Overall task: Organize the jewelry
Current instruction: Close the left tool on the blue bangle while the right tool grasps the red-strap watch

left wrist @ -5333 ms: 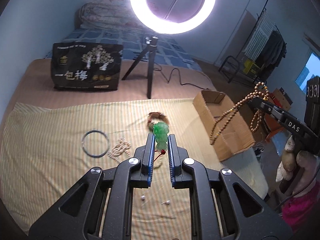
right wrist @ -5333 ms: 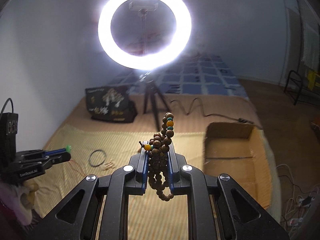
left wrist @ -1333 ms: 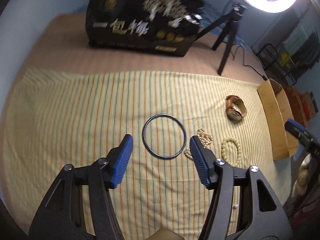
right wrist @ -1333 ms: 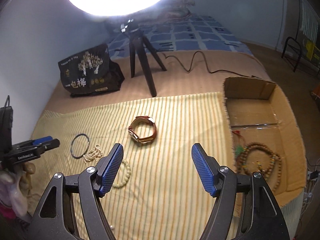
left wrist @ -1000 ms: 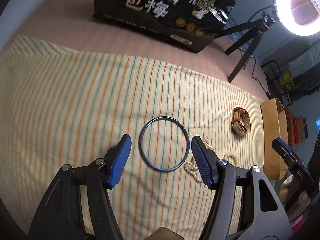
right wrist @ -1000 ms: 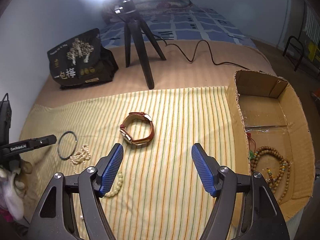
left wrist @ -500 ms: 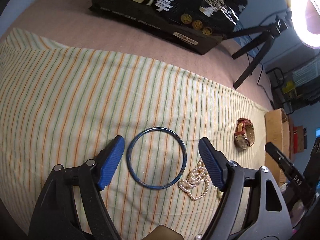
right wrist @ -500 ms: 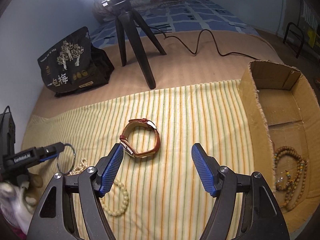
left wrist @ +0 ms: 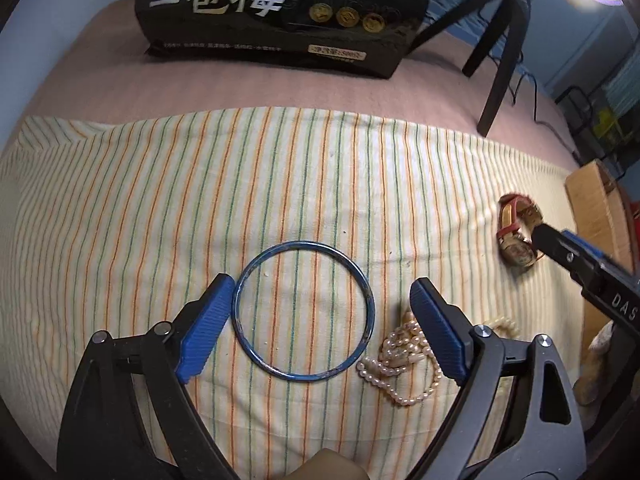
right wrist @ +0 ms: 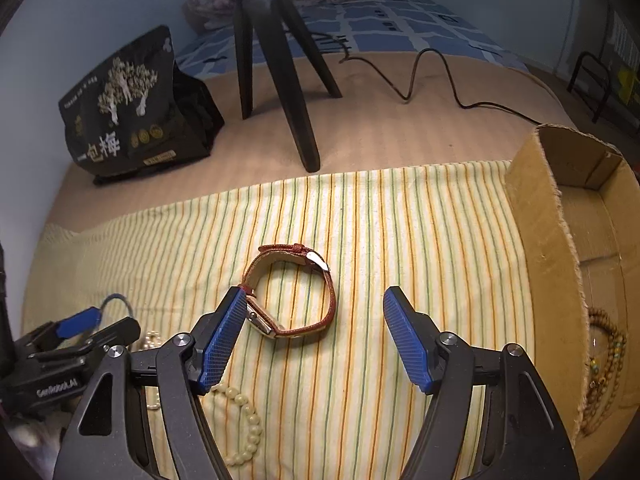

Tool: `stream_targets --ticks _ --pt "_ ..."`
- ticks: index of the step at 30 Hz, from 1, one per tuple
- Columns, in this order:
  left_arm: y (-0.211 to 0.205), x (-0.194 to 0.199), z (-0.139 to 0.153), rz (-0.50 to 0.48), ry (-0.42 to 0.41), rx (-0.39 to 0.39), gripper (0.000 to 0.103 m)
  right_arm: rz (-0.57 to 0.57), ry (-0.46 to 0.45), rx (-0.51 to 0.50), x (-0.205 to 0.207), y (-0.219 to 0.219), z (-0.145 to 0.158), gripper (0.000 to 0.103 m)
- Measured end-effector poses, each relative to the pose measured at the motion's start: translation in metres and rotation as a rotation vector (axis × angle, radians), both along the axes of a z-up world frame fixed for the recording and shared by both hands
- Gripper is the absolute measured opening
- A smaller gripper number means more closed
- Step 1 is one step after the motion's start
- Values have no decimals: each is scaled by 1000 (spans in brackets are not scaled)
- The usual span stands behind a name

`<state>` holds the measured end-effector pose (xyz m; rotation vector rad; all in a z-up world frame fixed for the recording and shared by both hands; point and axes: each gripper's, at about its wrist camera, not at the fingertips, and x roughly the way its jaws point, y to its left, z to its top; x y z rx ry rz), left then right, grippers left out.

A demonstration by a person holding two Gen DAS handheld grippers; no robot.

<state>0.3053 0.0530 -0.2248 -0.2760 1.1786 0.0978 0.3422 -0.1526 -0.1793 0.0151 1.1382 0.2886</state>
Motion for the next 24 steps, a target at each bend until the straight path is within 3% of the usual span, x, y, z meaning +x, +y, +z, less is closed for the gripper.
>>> stream_targets --ticks 9,15,24 --pt "-7 0 -3 -35 -14 53 89 33 2 7 5 15 -6 70" --pt "-7 -4 -2 -41 -25 91 74 49 13 -33 4 20 -14 70" --pt "-3 -8 -1 -53 -37 84 73 89 2 -99 1 28 -20 70"
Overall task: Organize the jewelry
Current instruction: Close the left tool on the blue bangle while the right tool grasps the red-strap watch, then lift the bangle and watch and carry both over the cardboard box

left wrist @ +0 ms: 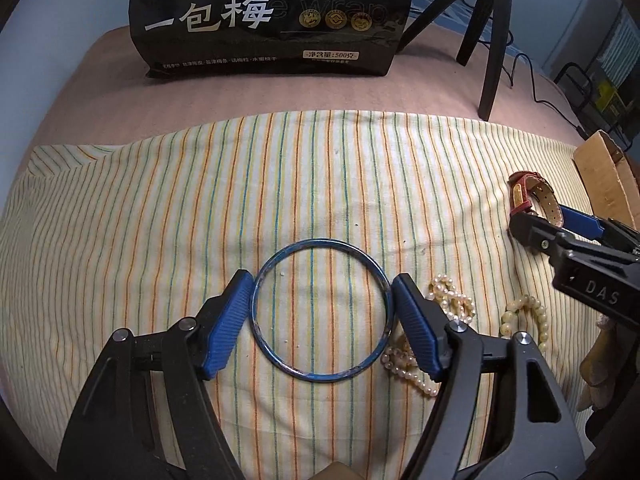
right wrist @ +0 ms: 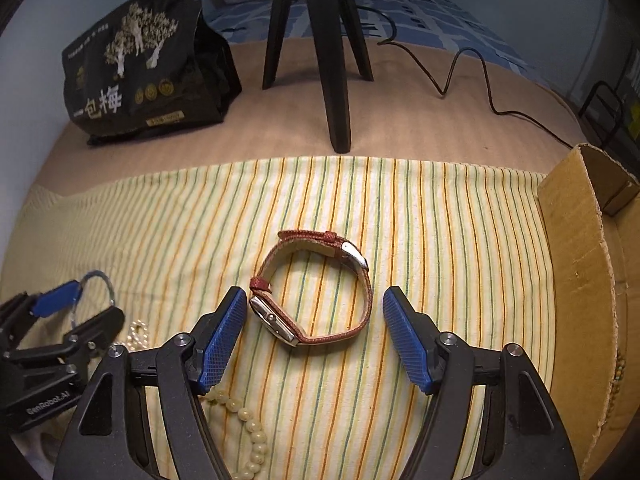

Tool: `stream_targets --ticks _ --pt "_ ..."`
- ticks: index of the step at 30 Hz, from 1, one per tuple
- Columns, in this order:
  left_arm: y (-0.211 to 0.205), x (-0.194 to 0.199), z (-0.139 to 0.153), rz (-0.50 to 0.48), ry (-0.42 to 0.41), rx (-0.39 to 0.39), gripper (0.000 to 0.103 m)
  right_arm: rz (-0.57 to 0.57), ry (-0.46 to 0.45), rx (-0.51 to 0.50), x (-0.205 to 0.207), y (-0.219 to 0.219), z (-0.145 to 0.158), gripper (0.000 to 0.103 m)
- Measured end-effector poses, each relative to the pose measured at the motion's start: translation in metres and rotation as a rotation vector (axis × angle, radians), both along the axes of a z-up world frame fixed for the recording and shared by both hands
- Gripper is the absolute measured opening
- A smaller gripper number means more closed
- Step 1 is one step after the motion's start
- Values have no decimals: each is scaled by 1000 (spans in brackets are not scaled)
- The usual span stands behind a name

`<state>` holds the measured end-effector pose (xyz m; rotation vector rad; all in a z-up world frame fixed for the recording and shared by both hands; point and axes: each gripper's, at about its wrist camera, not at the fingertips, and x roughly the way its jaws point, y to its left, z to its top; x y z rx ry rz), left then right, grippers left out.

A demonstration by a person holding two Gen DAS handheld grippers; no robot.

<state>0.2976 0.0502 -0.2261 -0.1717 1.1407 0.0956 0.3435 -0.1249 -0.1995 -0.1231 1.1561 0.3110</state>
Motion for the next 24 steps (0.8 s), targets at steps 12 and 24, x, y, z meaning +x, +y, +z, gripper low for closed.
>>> stream_targets --ticks 12,24 --pt "16 -10 10 34 -12 -38 73 32 -46 -28 -14 3 7 57" --pt "32 -28 32 62 -49 -52 73 31 -111 18 -22 -12 39 56"
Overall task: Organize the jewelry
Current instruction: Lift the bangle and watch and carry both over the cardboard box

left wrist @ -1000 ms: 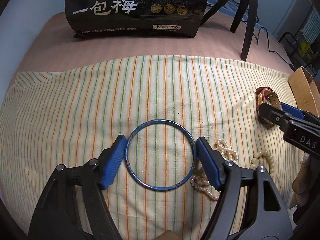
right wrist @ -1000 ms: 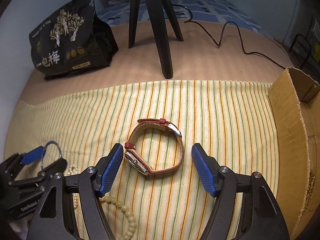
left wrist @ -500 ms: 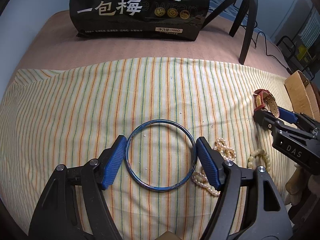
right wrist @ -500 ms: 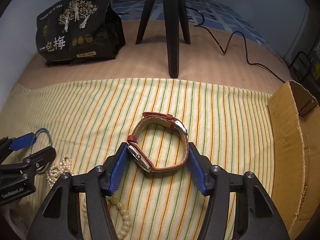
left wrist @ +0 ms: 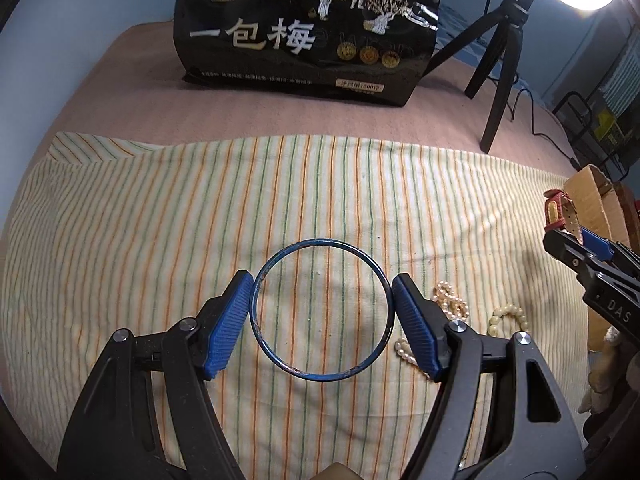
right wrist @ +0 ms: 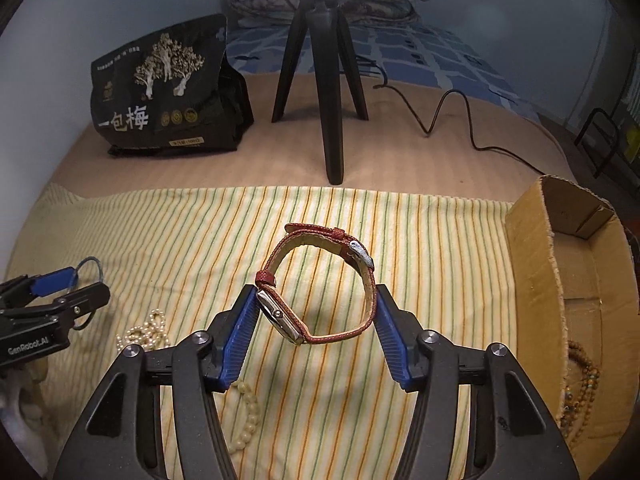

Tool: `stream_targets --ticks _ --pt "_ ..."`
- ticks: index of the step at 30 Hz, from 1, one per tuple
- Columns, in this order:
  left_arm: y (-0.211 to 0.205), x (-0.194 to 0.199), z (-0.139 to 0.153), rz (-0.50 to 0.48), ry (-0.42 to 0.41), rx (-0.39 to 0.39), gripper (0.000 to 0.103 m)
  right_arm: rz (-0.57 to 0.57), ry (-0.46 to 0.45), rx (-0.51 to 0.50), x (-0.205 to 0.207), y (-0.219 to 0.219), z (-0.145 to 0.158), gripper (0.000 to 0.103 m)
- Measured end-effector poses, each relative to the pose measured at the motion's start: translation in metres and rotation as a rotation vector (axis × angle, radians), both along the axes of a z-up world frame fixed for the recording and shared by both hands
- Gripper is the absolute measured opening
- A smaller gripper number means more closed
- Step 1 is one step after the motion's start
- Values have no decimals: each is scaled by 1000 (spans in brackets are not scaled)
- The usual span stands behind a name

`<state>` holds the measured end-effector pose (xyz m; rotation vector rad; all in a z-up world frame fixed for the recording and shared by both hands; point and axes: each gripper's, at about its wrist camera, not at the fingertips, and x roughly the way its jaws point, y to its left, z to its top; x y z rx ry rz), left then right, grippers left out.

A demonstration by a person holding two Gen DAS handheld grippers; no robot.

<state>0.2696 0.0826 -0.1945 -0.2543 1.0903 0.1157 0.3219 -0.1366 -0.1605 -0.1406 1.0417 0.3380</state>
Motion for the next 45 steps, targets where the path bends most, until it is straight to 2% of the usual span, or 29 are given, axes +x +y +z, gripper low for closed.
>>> stream_targets --ticks 8,13,21,32,36,45 --pt "-12 -14 27 -45 -65 2 73 10 -50 22 -14 -19 24 56" --pt "-38 -17 43 -85 -102 -12 73 -11 -84 35 -22 -42 41 56" --pt "-98 -17 60 -193 -139 -67 73 -73 -120 38 -31 -92 59 56" --pt "-186 -15 82 -337 -186 -121 73 -174 -112 32 -37 -164 62 56" --pt "-219 -8 87 -386 -202 -137 73 -213 -91 83 -35 -189 65 56" --pt "-279 -1 90 -460 -221 -145 73 -268 -121 110 -21 -217 77 56"
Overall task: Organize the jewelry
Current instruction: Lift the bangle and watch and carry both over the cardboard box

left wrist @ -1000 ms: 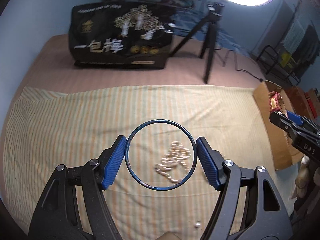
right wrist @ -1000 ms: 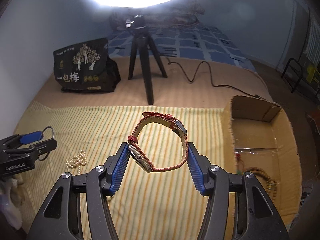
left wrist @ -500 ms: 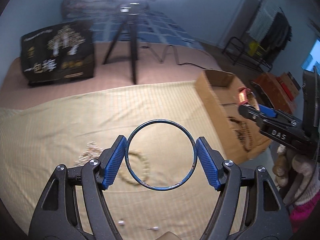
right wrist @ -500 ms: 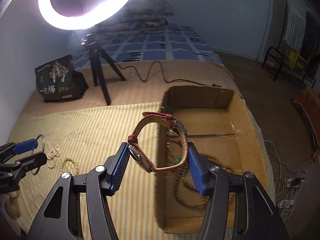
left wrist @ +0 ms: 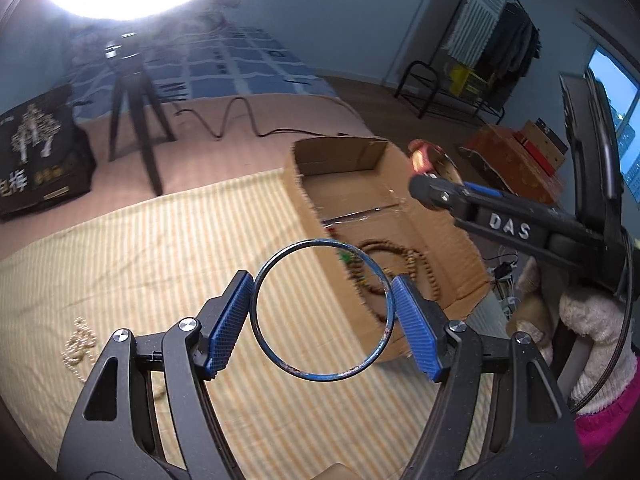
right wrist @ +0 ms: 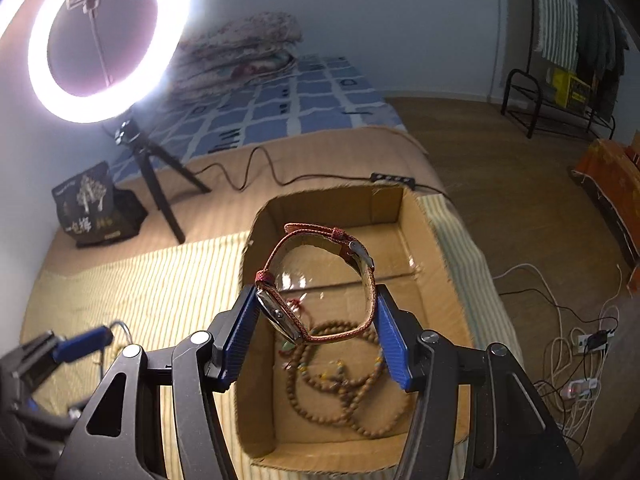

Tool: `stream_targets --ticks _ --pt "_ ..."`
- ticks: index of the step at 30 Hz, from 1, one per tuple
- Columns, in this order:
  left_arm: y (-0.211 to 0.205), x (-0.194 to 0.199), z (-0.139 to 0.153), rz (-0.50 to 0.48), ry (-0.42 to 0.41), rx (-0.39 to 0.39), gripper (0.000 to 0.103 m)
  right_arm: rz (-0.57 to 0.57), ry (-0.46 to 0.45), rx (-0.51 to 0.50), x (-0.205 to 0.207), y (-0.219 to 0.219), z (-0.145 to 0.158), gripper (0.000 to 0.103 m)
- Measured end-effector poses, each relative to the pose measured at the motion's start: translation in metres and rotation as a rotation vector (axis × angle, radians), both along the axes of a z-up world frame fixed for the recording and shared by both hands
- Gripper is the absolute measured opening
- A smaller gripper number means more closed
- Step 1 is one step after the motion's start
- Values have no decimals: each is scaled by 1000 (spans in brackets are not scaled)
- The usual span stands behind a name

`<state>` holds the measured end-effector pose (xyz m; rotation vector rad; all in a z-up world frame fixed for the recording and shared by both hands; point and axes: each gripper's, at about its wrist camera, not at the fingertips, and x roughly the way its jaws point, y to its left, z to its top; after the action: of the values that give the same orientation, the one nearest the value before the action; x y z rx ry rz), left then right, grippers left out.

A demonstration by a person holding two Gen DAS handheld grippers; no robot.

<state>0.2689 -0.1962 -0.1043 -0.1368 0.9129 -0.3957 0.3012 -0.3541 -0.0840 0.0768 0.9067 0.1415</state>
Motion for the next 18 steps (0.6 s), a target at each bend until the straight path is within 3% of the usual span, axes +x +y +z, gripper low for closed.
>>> stream_targets --ticks 18 --pt "-69 10 -16 -66 4 12 73 -44 20 -12 30 -31 -15 56"
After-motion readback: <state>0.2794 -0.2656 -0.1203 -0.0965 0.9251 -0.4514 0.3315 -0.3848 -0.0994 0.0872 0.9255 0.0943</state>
